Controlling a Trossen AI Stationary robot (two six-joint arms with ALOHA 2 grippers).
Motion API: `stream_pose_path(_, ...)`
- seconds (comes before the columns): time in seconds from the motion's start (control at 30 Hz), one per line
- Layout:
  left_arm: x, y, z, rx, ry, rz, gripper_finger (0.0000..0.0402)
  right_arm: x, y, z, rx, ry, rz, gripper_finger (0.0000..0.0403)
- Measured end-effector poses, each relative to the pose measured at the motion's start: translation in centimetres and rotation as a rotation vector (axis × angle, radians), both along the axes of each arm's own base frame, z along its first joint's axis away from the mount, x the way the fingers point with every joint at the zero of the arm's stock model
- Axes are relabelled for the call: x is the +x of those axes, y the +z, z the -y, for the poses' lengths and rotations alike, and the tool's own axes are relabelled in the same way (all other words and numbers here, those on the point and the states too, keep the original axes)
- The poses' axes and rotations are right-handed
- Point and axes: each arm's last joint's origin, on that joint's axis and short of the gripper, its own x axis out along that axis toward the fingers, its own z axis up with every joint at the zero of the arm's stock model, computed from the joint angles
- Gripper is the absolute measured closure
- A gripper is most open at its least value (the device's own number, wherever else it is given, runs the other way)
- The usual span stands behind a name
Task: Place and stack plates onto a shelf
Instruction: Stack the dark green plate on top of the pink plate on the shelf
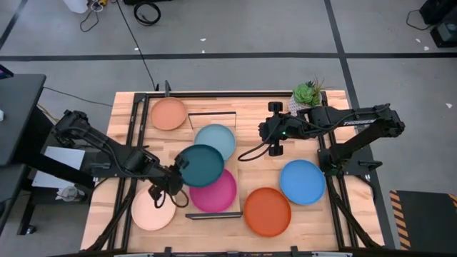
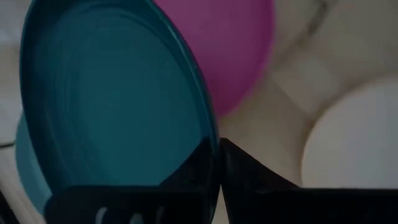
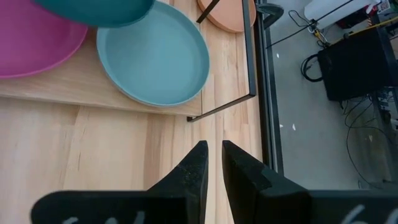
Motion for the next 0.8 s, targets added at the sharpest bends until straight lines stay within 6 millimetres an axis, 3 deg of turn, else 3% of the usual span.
stream_pose_path(0.17, 0.1, -1.9, 0.1, 0.127, -0.166, -0.055, 0.0382, 0.0, 0.0, 0.0, 0.001, 0.0, 0.0, 0.035)
stream_pose_path(0.33, 0.4, -1.8, 0.6, 0.259, -0.249, 0.025, 0.0385, 0.0, 0.0, 0.0, 0.003, -0.001, 0.001, 0.035)
stream_pose_path(0.57, 1.1, -1.6, 0.9, 0.307, -0.361, 0.081, 0.0385, 0.0, 0.0, 0.0, 0.008, -0.007, 0.005, 0.035)
stream_pose_path(0.8, 1.9, -3.3, 2.5, 0.324, -0.544, 0.028, 0.0386, 0.0, 0.0, 0.2, 0.029, 0.004, 0.004, 0.035)
